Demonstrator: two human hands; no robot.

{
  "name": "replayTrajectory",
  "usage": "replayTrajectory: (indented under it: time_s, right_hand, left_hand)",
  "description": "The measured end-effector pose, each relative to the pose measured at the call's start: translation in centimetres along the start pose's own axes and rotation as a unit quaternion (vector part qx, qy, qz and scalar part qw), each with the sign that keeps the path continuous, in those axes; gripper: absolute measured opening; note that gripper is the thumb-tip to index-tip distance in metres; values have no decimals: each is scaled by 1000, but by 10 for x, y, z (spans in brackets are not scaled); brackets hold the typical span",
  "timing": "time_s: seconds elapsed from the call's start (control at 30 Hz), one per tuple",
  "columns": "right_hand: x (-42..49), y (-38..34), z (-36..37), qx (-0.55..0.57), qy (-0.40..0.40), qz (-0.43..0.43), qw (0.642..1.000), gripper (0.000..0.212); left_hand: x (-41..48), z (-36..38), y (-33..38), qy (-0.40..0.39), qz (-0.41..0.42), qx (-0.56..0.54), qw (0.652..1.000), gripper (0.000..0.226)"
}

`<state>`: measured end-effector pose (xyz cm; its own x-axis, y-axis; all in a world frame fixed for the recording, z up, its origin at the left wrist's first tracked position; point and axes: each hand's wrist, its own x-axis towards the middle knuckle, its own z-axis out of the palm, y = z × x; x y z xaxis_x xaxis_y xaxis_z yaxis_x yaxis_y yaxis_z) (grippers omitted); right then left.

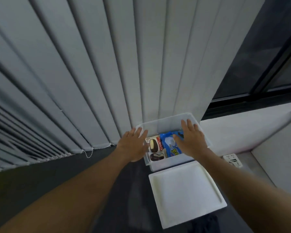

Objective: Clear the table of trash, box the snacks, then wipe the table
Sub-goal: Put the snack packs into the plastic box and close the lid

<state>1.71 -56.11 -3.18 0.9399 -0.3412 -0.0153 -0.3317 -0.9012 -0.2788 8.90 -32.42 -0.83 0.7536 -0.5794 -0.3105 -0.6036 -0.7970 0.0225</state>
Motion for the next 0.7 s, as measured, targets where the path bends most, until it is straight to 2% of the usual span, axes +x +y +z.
replayTrajectory:
  time_s: [0.1,0.27,0.47,0.63,0.7]
  right_hand:
    - [-16,-33,3,-1,4,-46,999,71]
    - [-43,-93,17,63,-3,-117,991,66]
    - [-87,-170,42,132,-2,-216,967,56]
    - [-129,-224,86,133,-29,-275,952,48]
    - [-144,-241,106,115,-90,-288,946,51]
  left_hand:
    - [-31,4,-18,11,-34,-20,999,66]
    - [-88,20,-47,20,-95,-71,993,68]
    - [-165,66,-95,6,-189,-126,974,69]
    - [-239,116,-129,-30,-285,-172,943,70]
    - [-267,137,-140,-43,-321,-188,927,71]
